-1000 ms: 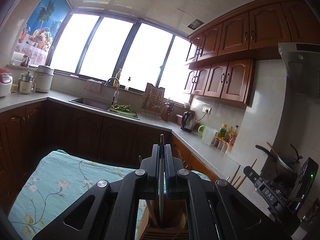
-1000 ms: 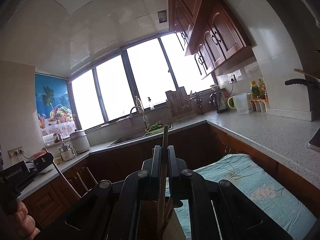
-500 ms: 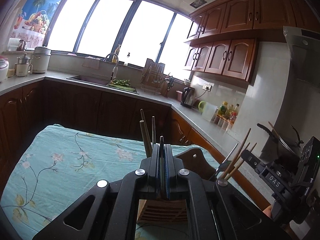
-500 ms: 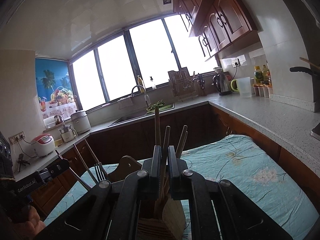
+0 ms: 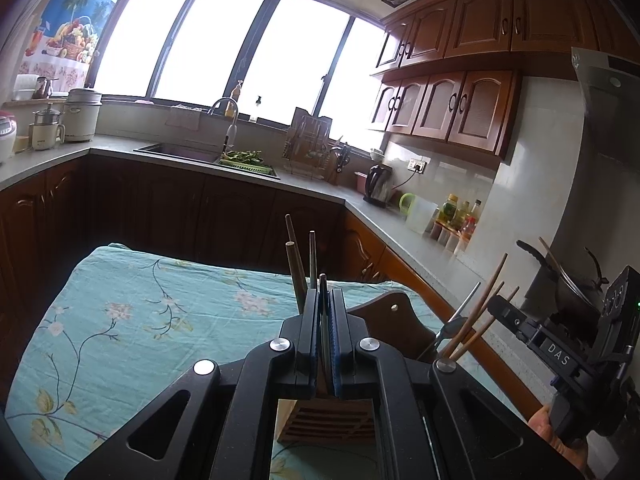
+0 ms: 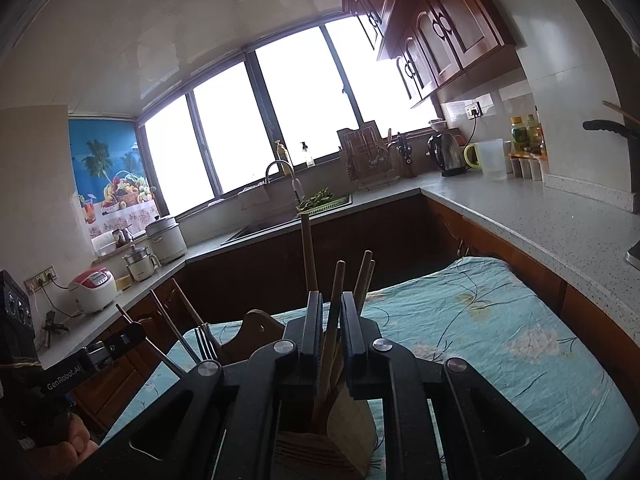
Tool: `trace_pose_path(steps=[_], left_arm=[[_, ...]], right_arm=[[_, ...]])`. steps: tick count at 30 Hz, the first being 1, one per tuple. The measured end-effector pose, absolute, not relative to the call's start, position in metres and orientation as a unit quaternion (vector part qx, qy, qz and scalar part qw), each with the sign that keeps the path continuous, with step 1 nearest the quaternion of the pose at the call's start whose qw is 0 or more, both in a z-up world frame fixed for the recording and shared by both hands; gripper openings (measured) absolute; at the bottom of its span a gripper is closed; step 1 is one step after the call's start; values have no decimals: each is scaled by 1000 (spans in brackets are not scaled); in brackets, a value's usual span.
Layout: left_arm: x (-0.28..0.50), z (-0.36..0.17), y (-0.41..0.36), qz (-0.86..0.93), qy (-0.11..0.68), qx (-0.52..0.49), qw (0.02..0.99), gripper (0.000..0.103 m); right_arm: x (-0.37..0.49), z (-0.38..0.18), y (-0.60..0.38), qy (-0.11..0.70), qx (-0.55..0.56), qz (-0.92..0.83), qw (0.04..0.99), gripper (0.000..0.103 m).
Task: Organize utensils
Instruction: 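Lower both chopsticks into the caddy and open both grippers, then withdraw both open grippers from the caddy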
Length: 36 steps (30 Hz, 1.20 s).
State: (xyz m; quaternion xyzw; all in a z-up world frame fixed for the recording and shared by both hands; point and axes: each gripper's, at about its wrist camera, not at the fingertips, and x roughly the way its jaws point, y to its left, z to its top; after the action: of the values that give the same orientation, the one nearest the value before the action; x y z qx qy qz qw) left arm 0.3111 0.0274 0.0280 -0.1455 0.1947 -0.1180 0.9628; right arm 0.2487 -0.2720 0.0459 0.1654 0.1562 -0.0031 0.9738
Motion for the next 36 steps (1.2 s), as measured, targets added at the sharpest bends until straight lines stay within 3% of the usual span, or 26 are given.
trace_pose_path(steps=[2, 4, 6, 8, 10, 11, 12, 13, 14, 15, 26, 32, 36], left_arm=[[311, 31, 27, -116, 197, -146, 962, 4], [308, 33, 29, -115, 198, -148, 962, 7], [305, 33, 30, -118, 202, -152, 960, 14], [298, 35, 33, -118, 201, -156, 960, 19], [289, 36, 36, -110, 203, -156, 960, 34], [283, 36, 37, -107, 203, -156, 961, 51], [275, 35, 38, -100, 201, -154, 962, 69], [267, 33, 39, -92, 200, -151, 964, 77], [258, 30, 39, -85, 198, -146, 966, 85], [250, 27, 39, -81, 198, -142, 966, 86], [170, 19, 31, -53, 226, -137, 963, 93], [121, 26, 25, -41, 207, -112, 971, 102], [93, 29, 19, -33, 198, -90, 975, 102]], right_arm=[[247, 47, -274, 155, 170, -4, 973, 15], [243, 49, -276, 153, 174, -6, 973, 31], [239, 50, -277, 149, 180, -7, 972, 41], [234, 52, -279, 148, 188, -7, 971, 41], [228, 53, -282, 145, 195, -5, 970, 56], [224, 53, -283, 144, 197, -4, 970, 62], [219, 52, -283, 145, 198, -4, 969, 77], [213, 51, -284, 144, 198, -2, 970, 89], [206, 48, -284, 144, 197, 1, 970, 91], [200, 46, -284, 144, 197, 3, 970, 92], [132, 20, -263, 182, 167, 16, 969, 97], [95, 20, -245, 178, 148, 28, 973, 101], [75, 18, -234, 177, 127, 34, 975, 102]])
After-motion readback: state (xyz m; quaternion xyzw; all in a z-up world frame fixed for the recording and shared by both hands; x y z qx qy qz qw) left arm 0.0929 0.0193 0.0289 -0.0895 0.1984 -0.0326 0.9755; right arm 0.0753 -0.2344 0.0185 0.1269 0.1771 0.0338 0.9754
